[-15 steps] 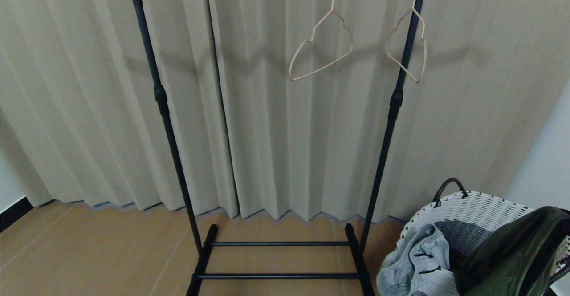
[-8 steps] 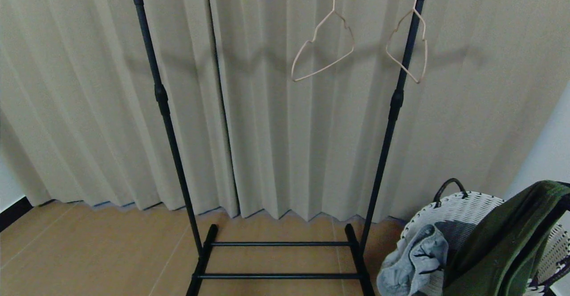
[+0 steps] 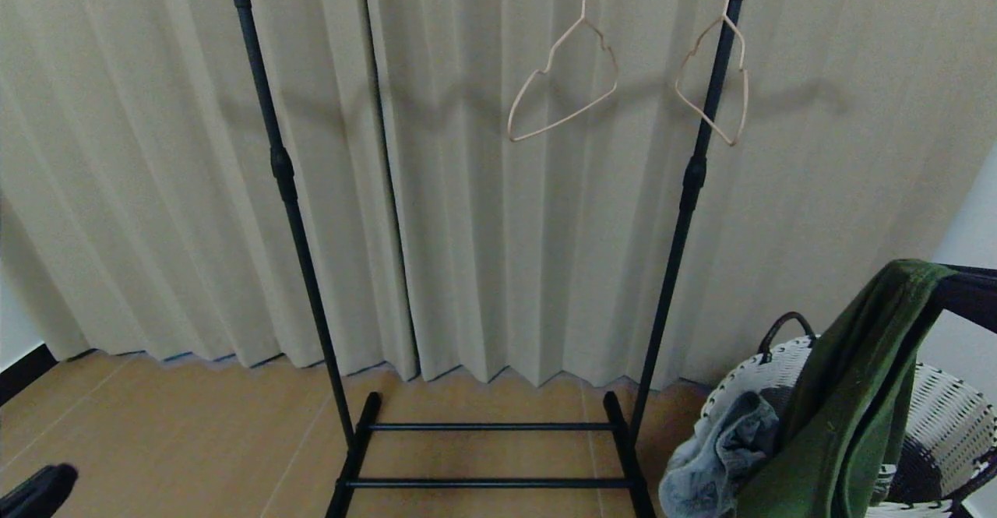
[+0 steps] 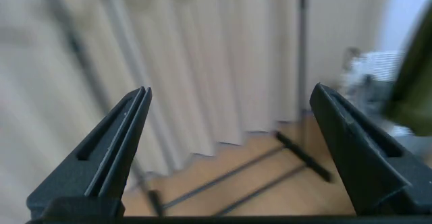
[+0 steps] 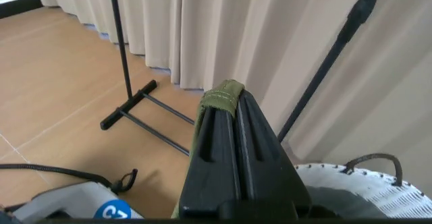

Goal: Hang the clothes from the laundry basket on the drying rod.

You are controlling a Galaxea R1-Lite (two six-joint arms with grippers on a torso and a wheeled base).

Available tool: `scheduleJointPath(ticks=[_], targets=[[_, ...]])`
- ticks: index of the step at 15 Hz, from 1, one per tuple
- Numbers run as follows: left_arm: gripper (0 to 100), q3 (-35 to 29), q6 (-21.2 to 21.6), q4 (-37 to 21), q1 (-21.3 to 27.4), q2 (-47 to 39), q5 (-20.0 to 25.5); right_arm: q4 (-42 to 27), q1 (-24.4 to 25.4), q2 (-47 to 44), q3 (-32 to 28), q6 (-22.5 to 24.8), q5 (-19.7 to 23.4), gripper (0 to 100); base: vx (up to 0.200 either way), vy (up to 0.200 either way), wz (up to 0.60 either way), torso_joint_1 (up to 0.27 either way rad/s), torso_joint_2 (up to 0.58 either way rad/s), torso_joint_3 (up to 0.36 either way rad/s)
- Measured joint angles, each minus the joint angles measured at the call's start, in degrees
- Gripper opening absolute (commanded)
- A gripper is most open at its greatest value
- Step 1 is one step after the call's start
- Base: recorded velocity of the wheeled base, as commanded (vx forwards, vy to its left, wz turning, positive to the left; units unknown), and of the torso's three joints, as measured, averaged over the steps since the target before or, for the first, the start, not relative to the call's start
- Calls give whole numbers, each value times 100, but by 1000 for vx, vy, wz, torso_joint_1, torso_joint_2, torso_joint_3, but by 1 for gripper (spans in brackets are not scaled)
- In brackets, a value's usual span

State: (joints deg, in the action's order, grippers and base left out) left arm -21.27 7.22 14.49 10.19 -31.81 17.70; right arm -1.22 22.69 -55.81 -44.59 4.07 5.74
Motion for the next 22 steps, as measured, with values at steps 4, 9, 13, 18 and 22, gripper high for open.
scheduleJointPath(ticks=[4,9,13,18,22], targets=[[100,-505,-257,679,1202,-1927,-363,11,84,-362,-386,11,-5,0,0,0,0,0,0,0],[100,-1218,-405,1257,2334,-3862,-879,578,333,-850,-551,5,0,0,0,0,0,0,0,0],[100,-1362,-616,1369,2894,-4435,-911,825,567,-1158,-557,5,2,0,0,0,0,0,0,0],[100,-1554,-1392,1514,3875,-5041,-1245,1181,792,-1451,-557,5,5,0,0,0,0,0,0,0],[100,-1880,-1933,2087,4684,-5769,-1664,1192,951,-1556,-595,-5,5,0,0,0,0,0,0,0]])
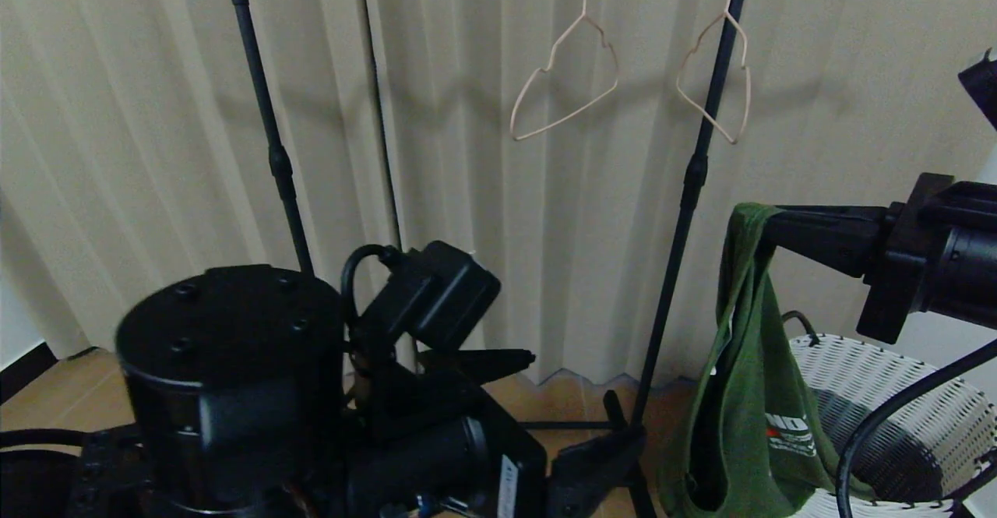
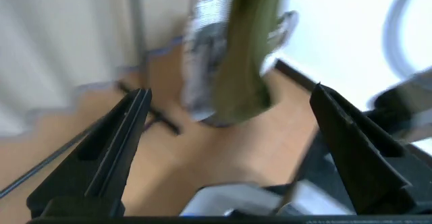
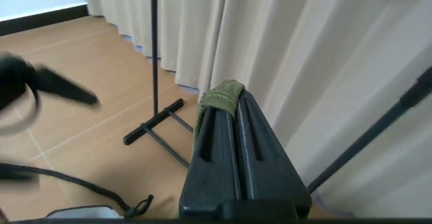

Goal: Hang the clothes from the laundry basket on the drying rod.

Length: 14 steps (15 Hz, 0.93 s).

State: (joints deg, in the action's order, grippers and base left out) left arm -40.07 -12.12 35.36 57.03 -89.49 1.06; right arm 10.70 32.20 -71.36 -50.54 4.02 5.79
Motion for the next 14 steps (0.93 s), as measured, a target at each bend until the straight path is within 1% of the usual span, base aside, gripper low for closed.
scheduleJointPath(ticks=[2,5,8,11,14], targets=[[100,-226,-71,199,204,-393,-90,16,134,-16,-4,-9,45,0,0,0,0,0,0,0],[100,-574,-285,561,247,-898,-284,312,295,6,38,-22,160,0,0,0,0,0,0,0],[100,-791,-419,719,102,-1318,-306,336,463,20,57,-39,189,0,0,0,0,0,0,0],[100,-822,-488,1014,-146,-1630,-308,335,518,22,62,-37,190,0,0,0,0,0,0,0],[100,-816,-495,1048,-310,-1864,-305,335,529,12,68,-37,190,0,0,0,0,0,0,0]])
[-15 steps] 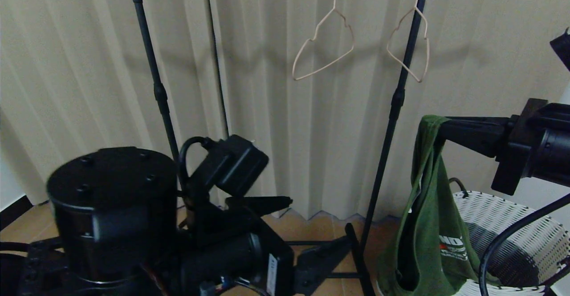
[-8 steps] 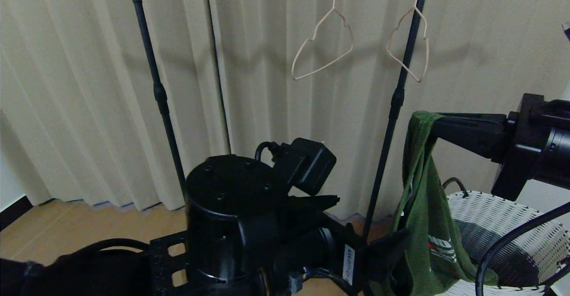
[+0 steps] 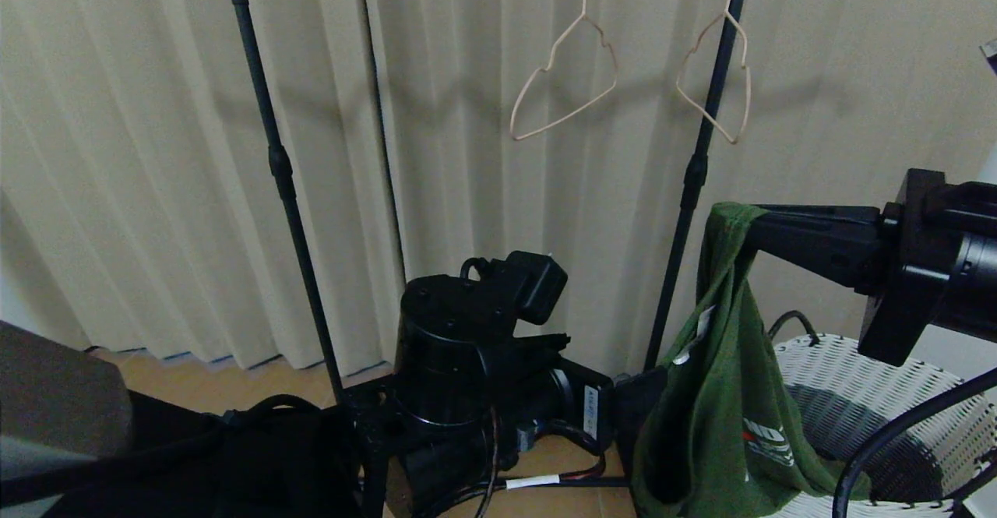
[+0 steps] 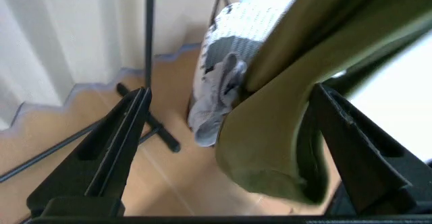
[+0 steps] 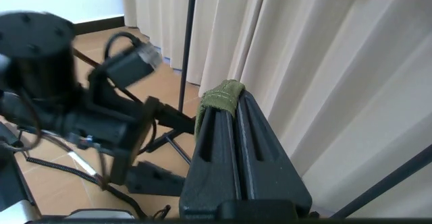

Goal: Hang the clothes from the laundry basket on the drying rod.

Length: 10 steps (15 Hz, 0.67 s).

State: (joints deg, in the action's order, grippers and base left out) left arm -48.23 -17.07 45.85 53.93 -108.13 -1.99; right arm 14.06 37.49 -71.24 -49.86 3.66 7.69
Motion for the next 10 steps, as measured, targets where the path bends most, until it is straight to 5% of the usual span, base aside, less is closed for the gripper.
scheduleJointPath(ticks=[10], targets=[[100,232,35,5,113,-282,7,6,-2,-1,-49,0,2,0,0,0,0,0,0,0]])
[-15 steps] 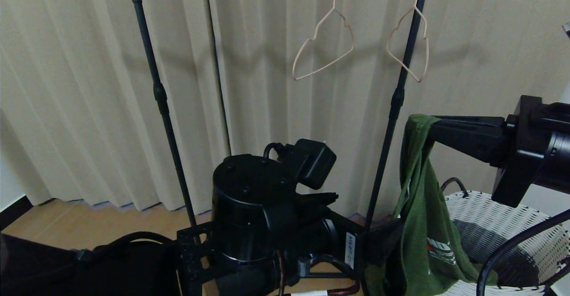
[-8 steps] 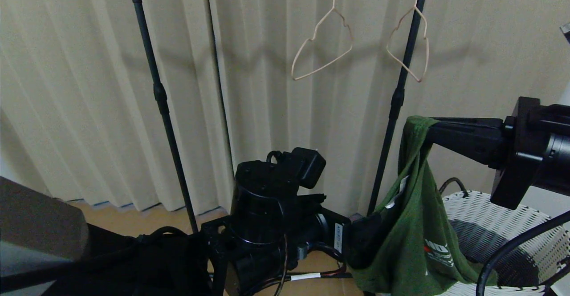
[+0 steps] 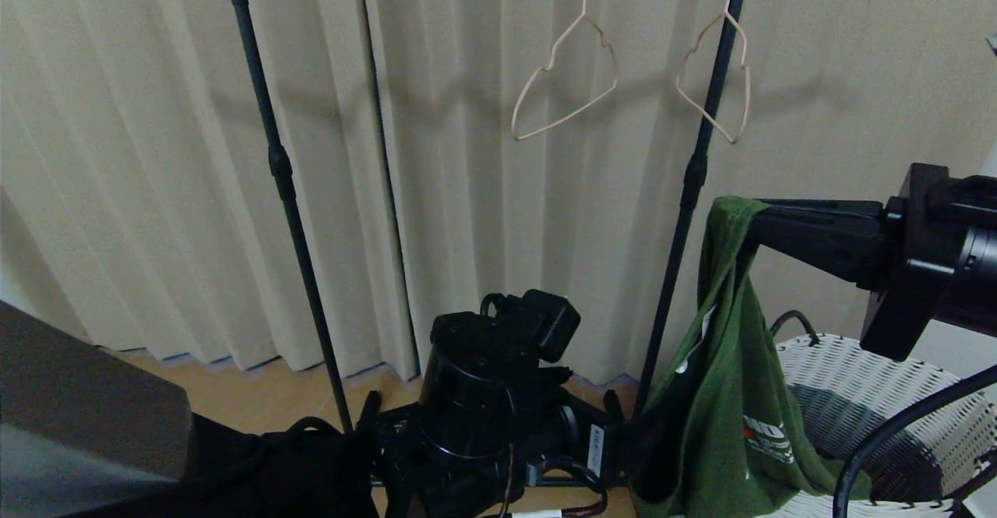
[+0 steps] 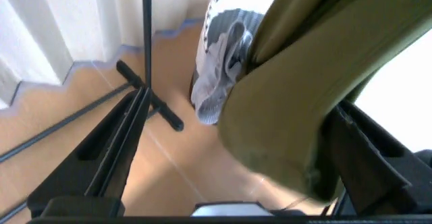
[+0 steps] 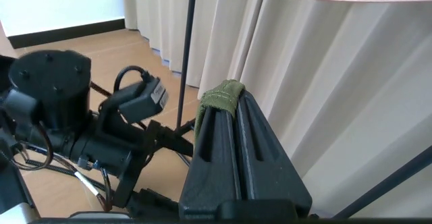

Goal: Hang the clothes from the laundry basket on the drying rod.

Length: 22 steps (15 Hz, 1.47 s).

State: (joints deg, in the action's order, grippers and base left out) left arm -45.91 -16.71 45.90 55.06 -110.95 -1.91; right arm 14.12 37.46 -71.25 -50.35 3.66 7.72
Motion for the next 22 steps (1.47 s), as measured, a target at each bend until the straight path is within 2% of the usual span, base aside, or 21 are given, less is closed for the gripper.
scheduleJointPath(ticks=[7,8,12,14,17,19,20,22], targets=[[100,457,169,-52,13,0,9,0,-4,98,-20,1,-6,0,0,0,0,0,0,0],[0,485,177,-57,13,0,9,0,-4,117,-17,0,-6,0,0,0,0,0,0,0],[0,536,218,-9,13,23,-55,2,-4,160,-9,0,-9,0,0,0,0,0,0,0],[0,798,497,229,17,221,-345,-5,-20,152,-9,9,-11,0,0,0,0,0,0,0],[0,1306,869,455,-9,863,-466,-11,-73,96,-9,13,-15,0,0,0,0,0,0,0],[0,1375,944,-178,-79,1538,-479,-6,-91,-21,-116,11,-17,0,0,0,0,0,0,0],[0,1279,963,-763,-129,1969,-486,-2,-98,-83,-213,11,-15,0,0,0,0,0,0,0],[0,781,994,-2382,-295,2887,-490,-2,-100,-187,-472,11,-9,0,0,0,0,0,0,0]])
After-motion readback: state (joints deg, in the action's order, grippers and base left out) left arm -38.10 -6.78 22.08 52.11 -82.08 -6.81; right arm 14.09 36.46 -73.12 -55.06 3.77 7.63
